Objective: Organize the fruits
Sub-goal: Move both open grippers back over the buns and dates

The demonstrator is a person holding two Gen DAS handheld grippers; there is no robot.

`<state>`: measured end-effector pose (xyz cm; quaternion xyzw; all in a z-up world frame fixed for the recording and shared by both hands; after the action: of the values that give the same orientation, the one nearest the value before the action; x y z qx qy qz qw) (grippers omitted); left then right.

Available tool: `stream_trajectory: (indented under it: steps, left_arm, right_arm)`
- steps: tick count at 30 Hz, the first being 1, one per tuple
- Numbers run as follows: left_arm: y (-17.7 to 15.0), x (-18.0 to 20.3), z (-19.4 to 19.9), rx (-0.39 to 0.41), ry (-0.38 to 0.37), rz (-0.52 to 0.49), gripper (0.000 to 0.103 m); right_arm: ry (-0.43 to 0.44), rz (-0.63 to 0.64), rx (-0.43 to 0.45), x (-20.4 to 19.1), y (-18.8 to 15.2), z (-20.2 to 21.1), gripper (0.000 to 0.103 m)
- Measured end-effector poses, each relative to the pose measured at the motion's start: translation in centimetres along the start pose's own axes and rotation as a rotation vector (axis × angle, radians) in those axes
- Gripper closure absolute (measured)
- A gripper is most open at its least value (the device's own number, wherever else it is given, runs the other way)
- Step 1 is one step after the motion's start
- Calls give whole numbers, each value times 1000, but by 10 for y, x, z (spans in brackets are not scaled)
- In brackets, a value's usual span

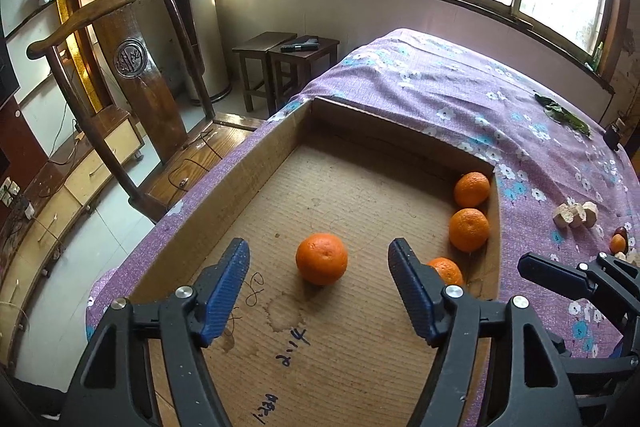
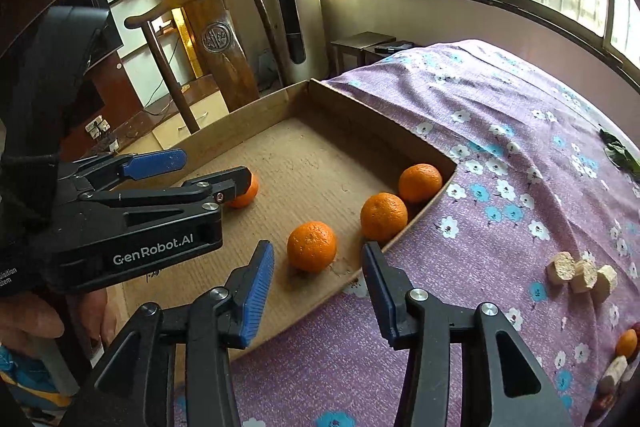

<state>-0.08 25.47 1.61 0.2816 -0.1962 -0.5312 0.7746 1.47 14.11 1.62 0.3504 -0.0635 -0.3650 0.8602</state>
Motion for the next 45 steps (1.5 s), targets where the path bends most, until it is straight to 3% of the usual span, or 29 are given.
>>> stream_trajectory:
  steps: [5,17,31,45]
  left_arm:
    - [0,21,18,47,-25,-21,26]
    - [-16,86,32,42,-122,-91,20]
    - [-37,164,26,-15,-208,-193,20]
    - [-45,214,11,-73,-249,-265,20]
  right_arm:
    - [-26,-40,30,17,-9,25,48]
    - [-107,-152,58,68,-49,70,44]
    - [-202,-289,43,137,-106,108,44]
    - [-264,-423,44,200,-150,137,44]
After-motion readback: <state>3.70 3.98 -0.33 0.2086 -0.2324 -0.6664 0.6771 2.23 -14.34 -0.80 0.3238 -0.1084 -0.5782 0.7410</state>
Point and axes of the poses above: each gripper's, at about its wrist camera, not at the fingertips, and z roughly against the way its jaws point, x to its right, y to its top, the point moved 7 cm from there along -z, roughly the way its jaws point, and after that the axes turned 1 degree about -x, right-handed, at the moved point
